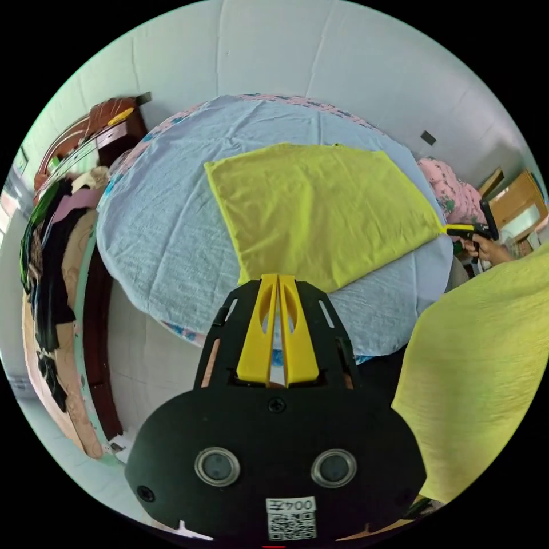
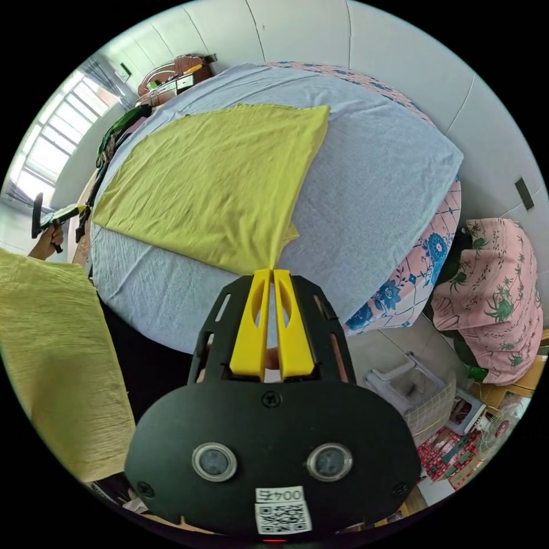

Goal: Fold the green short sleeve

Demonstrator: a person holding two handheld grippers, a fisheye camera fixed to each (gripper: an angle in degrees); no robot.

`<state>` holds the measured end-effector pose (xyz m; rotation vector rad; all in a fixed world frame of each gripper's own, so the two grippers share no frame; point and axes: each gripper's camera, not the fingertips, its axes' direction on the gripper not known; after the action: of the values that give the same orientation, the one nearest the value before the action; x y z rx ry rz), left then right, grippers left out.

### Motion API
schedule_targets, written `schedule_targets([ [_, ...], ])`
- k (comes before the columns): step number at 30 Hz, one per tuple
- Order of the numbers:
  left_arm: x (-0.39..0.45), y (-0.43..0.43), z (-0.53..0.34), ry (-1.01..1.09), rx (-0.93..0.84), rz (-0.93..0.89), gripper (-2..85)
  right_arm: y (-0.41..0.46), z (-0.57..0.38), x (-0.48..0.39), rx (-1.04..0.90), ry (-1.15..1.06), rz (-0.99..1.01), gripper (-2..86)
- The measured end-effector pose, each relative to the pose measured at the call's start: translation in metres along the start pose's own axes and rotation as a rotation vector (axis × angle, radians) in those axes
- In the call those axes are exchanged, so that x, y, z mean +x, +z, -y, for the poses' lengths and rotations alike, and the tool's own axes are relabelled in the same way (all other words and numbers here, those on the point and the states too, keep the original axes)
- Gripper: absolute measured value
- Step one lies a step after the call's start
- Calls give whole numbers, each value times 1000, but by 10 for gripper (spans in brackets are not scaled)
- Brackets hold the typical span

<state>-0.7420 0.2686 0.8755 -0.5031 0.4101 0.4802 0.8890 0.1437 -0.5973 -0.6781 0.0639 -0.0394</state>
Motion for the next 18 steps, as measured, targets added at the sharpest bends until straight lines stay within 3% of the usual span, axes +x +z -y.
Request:
schedule_targets([
  [6,76,46,38,156,-120,56,2,-4,-2,29,-27,52,-7,6],
  [9,95,59,39,168,-171,45,3,-10,-7,52,-41,122,19,48],
  [14,143,62,50,212,-148,71,3,-15,-30,117,53,461,389,114],
  [18,186,62,56,295,-128,152,4,-8,-47,147,131,638,530,117],
])
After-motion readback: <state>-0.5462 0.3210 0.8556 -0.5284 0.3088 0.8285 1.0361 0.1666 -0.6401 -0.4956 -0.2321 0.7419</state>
